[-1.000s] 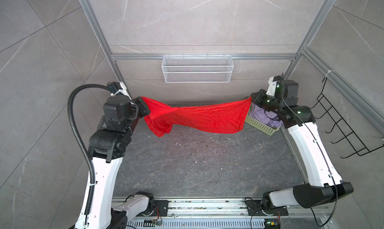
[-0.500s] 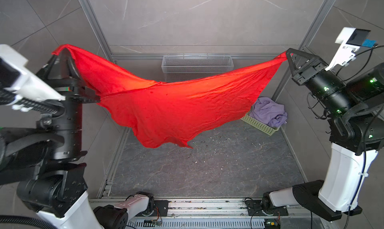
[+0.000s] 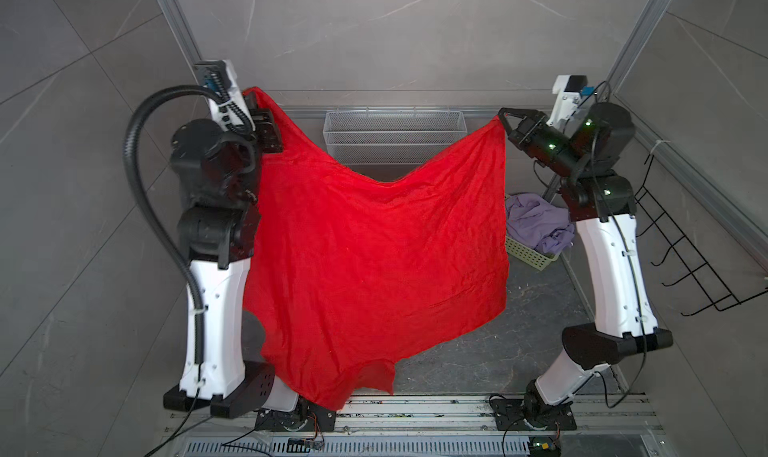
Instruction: Fold and stack the t-shirts
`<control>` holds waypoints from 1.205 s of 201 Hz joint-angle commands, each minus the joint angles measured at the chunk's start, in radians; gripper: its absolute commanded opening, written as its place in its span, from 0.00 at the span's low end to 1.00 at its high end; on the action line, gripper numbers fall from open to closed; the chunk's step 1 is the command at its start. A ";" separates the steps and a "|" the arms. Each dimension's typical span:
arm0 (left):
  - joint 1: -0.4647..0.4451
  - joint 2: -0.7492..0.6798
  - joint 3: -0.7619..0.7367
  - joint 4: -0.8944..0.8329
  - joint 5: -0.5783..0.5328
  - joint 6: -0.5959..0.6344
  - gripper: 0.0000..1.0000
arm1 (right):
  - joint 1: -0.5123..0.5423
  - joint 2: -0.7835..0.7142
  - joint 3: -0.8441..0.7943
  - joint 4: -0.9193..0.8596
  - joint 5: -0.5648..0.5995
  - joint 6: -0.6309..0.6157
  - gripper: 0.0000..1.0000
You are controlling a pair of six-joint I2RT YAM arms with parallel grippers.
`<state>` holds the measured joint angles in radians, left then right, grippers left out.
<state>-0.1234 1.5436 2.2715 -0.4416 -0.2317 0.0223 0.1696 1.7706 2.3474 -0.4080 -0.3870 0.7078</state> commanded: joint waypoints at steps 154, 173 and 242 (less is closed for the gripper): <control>0.254 -0.691 -0.818 -0.087 0.097 -0.441 0.00 | -0.012 -0.339 -0.728 0.110 0.094 0.004 0.00; 0.254 -0.775 -1.016 -0.268 0.143 -0.546 0.00 | 0.007 -0.393 -1.017 0.145 0.077 0.018 0.00; 0.254 -0.989 -1.354 -0.705 0.199 -0.860 0.00 | 0.136 -0.326 -1.467 0.118 0.091 0.013 0.00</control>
<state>0.1253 0.6144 0.9062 -1.0111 -0.0658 -0.7090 0.2867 1.4433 0.9100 -0.2989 -0.3161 0.7330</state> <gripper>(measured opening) 0.058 0.046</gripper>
